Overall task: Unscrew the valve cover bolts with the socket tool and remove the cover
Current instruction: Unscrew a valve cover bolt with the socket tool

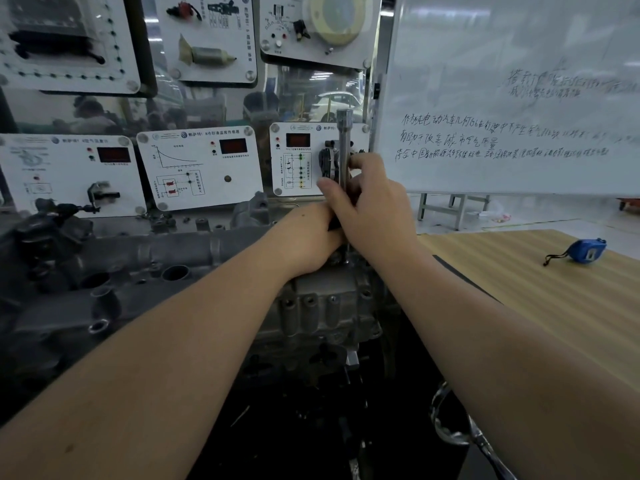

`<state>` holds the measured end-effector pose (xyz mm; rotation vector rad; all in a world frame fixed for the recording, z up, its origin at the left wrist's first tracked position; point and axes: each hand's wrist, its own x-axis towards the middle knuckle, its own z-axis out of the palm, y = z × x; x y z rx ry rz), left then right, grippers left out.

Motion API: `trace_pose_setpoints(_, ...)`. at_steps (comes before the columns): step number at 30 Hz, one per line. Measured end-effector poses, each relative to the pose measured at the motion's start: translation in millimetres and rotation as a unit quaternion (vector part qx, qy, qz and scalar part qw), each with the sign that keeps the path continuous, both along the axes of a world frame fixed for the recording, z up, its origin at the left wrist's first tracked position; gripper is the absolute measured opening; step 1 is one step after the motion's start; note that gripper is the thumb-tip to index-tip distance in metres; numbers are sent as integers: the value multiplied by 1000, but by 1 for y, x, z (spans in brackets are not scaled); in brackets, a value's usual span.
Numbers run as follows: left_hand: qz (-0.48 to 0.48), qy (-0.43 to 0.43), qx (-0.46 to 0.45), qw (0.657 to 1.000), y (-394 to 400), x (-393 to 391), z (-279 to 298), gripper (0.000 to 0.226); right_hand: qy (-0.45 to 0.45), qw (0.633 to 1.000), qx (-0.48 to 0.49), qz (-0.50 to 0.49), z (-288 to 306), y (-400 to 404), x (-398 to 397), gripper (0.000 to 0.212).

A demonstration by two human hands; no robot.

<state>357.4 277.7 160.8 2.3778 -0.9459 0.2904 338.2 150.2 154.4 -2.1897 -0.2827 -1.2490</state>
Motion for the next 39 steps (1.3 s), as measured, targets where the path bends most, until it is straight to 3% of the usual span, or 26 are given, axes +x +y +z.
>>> trace_pose_setpoints(2,0,7,-12,1000,0,1,-1,16,0,1000,-2,-7,-1,0,1,36)
trace_pose_setpoints(5,-13,6,-22,1000,0,-1,-1,25,-1,1000,-5,-25,0,-1,0,24)
trace_pose_setpoints(10,-38,55,-55,996,2,-3,-3,28,30,999,-8,-30,1,0,-1,22)
trace_pose_setpoints(18,-36,18,-52,998,2,-2,0,35,31,999,-21,-18,2,-1,-2,35)
trace_pose_setpoints(24,-33,23,-57,998,1,-3,0,27,26,999,-9,-23,0,0,1,31)
trace_pose_setpoints(28,-55,33,-55,996,3,-6,-1,30,26,999,9,-22,0,-2,2,40)
trace_pose_setpoints(31,-45,23,-51,997,3,-4,0,30,11,1000,6,-10,-2,-1,1,24)
trace_pose_setpoints(34,-33,24,-64,997,1,-1,-1,34,-8,1000,13,-11,0,1,-1,36)
trace_pose_setpoints(39,-48,37,-76,995,2,-2,-3,31,-13,999,-15,-33,-2,1,-3,23)
